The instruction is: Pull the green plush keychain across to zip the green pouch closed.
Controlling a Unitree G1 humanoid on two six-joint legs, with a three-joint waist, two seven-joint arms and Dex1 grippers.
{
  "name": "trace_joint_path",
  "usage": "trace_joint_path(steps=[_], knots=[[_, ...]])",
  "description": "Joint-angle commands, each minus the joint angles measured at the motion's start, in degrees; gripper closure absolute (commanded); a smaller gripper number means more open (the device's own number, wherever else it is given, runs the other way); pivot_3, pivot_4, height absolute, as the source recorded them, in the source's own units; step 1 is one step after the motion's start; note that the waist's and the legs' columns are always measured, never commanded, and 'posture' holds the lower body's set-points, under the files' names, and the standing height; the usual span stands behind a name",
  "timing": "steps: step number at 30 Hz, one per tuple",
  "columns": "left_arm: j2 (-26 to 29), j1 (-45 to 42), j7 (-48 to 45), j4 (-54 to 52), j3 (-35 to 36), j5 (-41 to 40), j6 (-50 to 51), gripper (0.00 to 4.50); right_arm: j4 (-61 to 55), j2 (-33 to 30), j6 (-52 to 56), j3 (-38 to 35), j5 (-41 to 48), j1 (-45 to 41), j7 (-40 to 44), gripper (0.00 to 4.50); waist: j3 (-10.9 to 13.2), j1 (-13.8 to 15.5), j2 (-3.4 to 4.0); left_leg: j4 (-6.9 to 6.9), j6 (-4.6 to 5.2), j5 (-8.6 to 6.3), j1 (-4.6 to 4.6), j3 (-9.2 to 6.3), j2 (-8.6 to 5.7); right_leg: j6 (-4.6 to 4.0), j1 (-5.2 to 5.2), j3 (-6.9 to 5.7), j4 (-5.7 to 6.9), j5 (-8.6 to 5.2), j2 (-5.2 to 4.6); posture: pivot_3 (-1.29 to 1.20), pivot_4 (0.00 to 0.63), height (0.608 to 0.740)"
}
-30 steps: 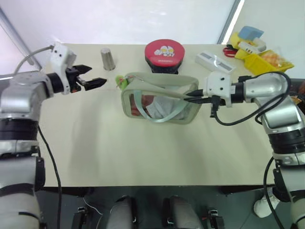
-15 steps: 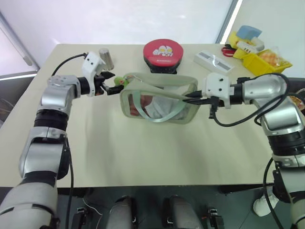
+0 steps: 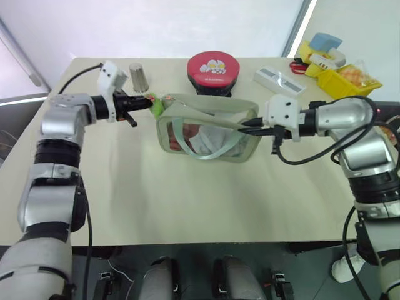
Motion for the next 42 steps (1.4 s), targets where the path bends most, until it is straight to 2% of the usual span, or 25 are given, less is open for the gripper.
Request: trace_joint_path(steps=[1, 4, 8, 11, 17, 20, 25, 32, 38, 42], knots=[[4.0, 1.2, -3.6, -12.3, 2.0, -4.3, 6.7, 4.46, 2.4, 0.6, -2.4, 0.2, -1.2, -2.0, -0.8, 4.5, 0.0, 0.0, 0.0, 0.0, 0.0, 0.0, 0.0, -0.01, 0.02, 0.0, 0.0, 0.0, 0.0, 0.0, 0.0, 0.0, 0.15, 0.74], [4.9, 1.4, -4.1, -18.2, 2.0, -6.3, 10.0, 4.46, 4.5, 1.4, -3.9, 0.5, -1.8, -3.1, -0.8, 4.5, 0.0, 0.1, 0.01, 0.01, 0.0, 0.0, 0.01, -0.02, 0.04, 0.0, 0.0, 0.01, 0.04, 0.0, -0.01, 0.0, 0.15, 0.74], [2.0, 0.7, -1.2, -21.8, 1.1, -7.1, 11.4, 4.46, 5.5, 2.5, -4.8, 0.9, -2.0, -3.8, -0.8, 4.5, 0.0, 0.3, 0.0, 0.01, 0.0, 0.0, 0.02, -0.03, 0.04, 0.0, 0.02, 0.02, 0.05, 0.0, -0.03, 0.0, 0.15, 0.74], [-0.8, 0.3, 1.3, -21.7, -0.1, -5.8, 10.1, 4.46, 5.2, 3.1, -4.9, 0.9, -2.1, -3.9, -0.7, 4.5, 0.0, 0.2, 0.0, 0.02, 0.0, 0.0, 0.02, -0.04, 0.03, 0.0, 0.02, 0.02, 0.06, 0.0, -0.04, 0.0, 0.15, 0.74], [-5.2, -2.1, 6.7, -14.9, -1.4, -1.9, 4.6, 4.46, 4.0, 3.0, -4.4, 0.7, -2.0, -3.3, -0.6, 4.5, 0.0, 0.0, 0.0, 0.01, -0.01, 0.0, 0.03, -0.02, 0.01, 0.0, 0.0, 0.03, 0.07, 0.0, -0.01, 0.0, 0.15, 0.74], [-5.4, -2.6, 5.8, -13.9, -1.8, -1.5, 3.2, 3.39, 3.7, 2.6, -4.4, 0.4, -2.0, -2.8, -0.7, 4.5, 0.0, 0.0, 0.0, 0.01, -0.01, 0.0, 0.04, 0.0, 0.01, 0.0, 0.0, 0.04, 0.06, 0.0, -0.01, 0.0, 0.15, 0.74], [-3.2, -3.1, 3.4, -15.2, -1.7, -1.5, 3.4, 0.99, 4.3, 2.5, -4.8, 0.5, -2.4, -2.8, -0.9, 4.5, 0.0, 0.1, 0.0, 0.01, -0.01, 0.0, 0.04, 0.01, 0.01, 0.0, 0.0, 0.04, 0.06, 0.0, -0.01, 0.0, 0.15, 0.74], [3.0, -2.2, -0.4, -21.2, -0.3, -3.8, 8.2, 0.99, 5.5, 3.3, -6.0, 0.8, -2.7, -3.3, -1.4, 4.5, 0.0, 0.1, 0.0, 0.01, -0.01, 0.0, 0.03, 0.0, 0.02, 0.0, -0.01, 0.04, 0.06, 0.0, -0.01, 0.0, 0.15, 0.74], [8.7, 8.0, -2.9, -33.1, 0.1, -7.1, 13.7, 0.99, 6.3, 3.6, -6.5, 0.8, -2.8, -3.9, -1.4, 4.5, 0.0, 0.0, 0.01, -0.02, -0.01, 0.01, 0.13, 0.01, 0.05, 0.0, 0.02, 0.09, 0.14, 0.0, -0.03, 0.0, 0.15, 0.74], [7.8, 13.8, 1.5, -35.2, -1.6, -3.8, 10.4, 0.99, 7.1, 3.8, -6.9, 0.9, -2.9, -4.6, -1.2, 4.5, 0.0, 0.2, 0.01, -0.03, -0.01, 0.0, 0.19, 0.0, 0.06, 0.0, 0.09, 0.09, 0.15, 0.0, -0.06, 0.0, 0.15, 0.74]])
